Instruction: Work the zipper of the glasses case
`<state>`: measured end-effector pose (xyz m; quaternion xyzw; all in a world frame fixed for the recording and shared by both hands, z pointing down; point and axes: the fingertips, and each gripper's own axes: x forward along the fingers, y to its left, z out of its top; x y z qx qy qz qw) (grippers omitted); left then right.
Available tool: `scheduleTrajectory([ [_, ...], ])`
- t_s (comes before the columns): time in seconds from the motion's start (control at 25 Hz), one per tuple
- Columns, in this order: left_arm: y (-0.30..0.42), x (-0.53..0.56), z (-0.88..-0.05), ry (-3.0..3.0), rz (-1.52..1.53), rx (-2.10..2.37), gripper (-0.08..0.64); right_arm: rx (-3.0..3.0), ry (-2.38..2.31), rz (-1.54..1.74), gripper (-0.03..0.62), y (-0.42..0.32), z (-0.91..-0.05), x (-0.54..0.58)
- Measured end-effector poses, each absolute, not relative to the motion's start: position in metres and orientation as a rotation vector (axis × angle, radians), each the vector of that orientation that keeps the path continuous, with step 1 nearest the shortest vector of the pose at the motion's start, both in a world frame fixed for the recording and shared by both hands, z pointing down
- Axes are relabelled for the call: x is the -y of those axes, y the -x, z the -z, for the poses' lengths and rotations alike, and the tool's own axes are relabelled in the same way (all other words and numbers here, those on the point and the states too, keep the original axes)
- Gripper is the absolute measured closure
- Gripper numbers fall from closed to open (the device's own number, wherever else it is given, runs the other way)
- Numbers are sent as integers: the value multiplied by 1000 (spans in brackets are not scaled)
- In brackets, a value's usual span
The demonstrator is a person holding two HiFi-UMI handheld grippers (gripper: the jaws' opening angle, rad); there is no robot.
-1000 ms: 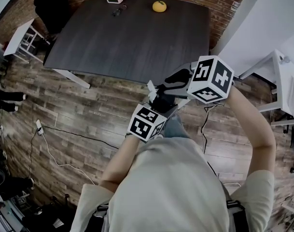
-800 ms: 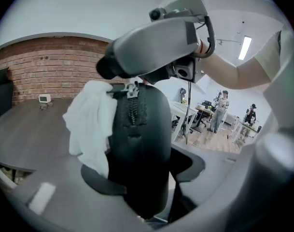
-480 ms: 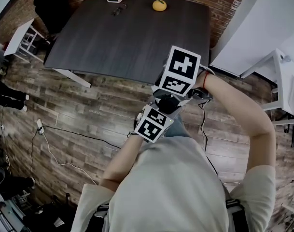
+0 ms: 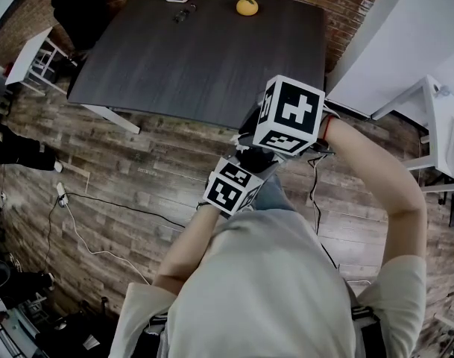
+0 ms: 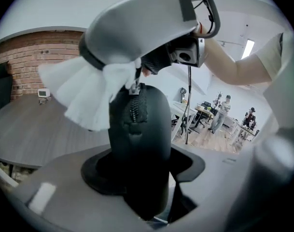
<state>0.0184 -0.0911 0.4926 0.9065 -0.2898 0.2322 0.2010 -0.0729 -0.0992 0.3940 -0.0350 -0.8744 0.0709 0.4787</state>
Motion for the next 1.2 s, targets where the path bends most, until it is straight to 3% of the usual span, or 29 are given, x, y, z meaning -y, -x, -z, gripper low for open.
scheduleTrajectory([
  [0.44, -13, 101, -469, -2546, -437, 829, 304, 2304, -162, -164, 549, 55, -371, 136],
  [1.2, 11, 114, -400, -2592, -48, 861, 307, 2693, -529, -488, 551, 15, -357, 164],
])
